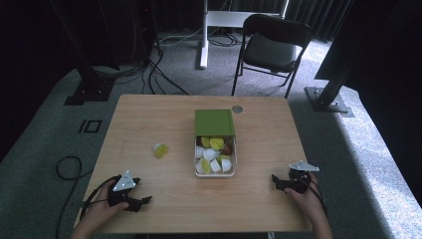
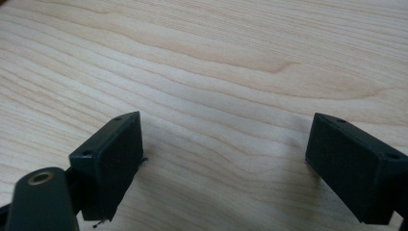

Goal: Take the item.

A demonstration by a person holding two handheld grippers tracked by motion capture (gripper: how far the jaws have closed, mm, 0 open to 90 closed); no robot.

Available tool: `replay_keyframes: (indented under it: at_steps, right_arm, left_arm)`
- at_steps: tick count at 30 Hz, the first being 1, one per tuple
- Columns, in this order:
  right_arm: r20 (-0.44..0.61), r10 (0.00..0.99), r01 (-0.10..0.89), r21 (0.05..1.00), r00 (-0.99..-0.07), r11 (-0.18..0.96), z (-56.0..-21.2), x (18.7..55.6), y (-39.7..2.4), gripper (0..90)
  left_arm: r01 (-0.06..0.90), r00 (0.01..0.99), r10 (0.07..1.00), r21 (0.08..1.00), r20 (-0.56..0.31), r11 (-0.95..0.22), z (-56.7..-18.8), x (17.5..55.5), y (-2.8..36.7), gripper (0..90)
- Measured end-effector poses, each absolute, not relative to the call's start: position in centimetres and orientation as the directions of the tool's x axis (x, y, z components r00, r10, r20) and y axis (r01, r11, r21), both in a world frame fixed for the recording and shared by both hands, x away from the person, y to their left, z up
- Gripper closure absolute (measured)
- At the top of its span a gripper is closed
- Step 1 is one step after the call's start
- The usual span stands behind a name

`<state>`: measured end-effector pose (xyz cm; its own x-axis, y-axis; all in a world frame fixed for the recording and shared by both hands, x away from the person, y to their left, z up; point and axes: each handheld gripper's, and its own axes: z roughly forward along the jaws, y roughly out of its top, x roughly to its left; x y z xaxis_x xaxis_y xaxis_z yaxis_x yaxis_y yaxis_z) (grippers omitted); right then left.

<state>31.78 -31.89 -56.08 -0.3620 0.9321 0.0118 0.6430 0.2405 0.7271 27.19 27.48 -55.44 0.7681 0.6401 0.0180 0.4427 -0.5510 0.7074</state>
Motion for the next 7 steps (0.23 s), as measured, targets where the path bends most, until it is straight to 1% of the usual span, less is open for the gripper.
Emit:
replay_keyframes:
  at_steps: [7]
  right_arm:
    - [0.012, 0.932, 0.643, 0.727, -0.362, 0.24, -56.08, 31.78, -31.89, 12.6]
  left_arm:
    - [0.442, 0.769, 0.639, 0.707, 0.019, -0.553, -55.43, 27.19, 27.49, 16.3]
